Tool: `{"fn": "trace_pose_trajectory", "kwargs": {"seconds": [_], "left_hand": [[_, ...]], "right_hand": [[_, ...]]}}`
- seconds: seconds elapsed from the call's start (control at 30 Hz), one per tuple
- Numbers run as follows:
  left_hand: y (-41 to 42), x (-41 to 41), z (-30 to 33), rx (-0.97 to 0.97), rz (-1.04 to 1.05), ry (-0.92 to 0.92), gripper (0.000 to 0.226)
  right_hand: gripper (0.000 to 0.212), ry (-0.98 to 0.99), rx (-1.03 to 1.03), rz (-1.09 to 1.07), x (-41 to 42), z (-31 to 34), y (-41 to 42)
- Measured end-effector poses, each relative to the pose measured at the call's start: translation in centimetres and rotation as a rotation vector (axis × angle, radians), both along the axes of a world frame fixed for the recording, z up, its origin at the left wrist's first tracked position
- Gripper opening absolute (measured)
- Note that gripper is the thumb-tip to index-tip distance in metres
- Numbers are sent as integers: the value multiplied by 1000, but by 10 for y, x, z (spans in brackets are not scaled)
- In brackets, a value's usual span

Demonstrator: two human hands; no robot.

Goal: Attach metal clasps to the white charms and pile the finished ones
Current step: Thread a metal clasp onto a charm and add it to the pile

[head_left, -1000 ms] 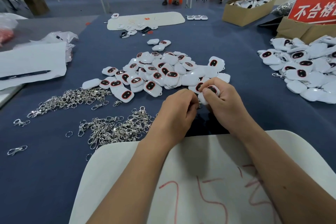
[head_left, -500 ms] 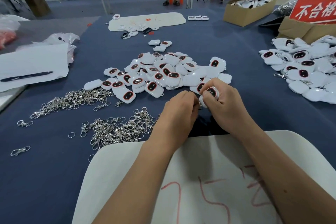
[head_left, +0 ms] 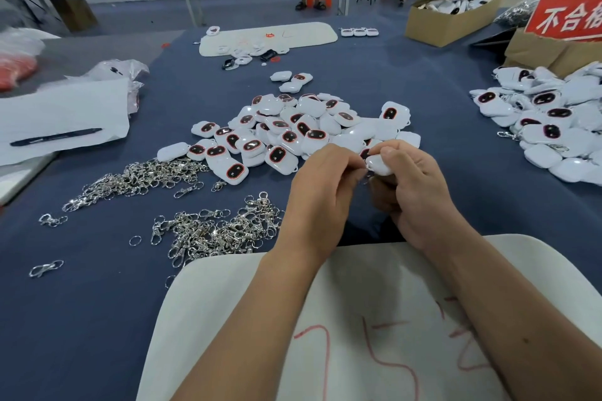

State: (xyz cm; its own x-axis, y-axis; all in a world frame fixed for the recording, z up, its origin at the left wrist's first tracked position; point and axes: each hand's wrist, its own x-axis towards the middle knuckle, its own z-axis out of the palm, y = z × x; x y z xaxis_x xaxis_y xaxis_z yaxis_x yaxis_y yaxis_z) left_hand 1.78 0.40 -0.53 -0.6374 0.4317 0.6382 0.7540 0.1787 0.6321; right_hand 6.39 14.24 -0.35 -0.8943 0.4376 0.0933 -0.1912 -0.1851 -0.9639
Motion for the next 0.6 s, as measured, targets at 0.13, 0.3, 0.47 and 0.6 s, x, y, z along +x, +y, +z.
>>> {"fn": "trace_pose_trajectory", "kwargs": {"seconds": [0.13, 0.3, 0.47, 0.6], "left_hand": [[-1, 0, 0, 14, -11, 3, 8], [-2, -1, 2, 16, 37, 75, 7], [-4, 1, 4, -71, 69, 34, 11], [-4, 2, 5, -152, 48, -9, 12]], "right_hand": [[27, 5, -84, 37, 1, 3, 0], [19, 11, -56, 58, 1, 0, 0], [19, 8, 95, -69, -1, -3, -2], [21, 12, 212, -120, -1, -5, -3]]}}
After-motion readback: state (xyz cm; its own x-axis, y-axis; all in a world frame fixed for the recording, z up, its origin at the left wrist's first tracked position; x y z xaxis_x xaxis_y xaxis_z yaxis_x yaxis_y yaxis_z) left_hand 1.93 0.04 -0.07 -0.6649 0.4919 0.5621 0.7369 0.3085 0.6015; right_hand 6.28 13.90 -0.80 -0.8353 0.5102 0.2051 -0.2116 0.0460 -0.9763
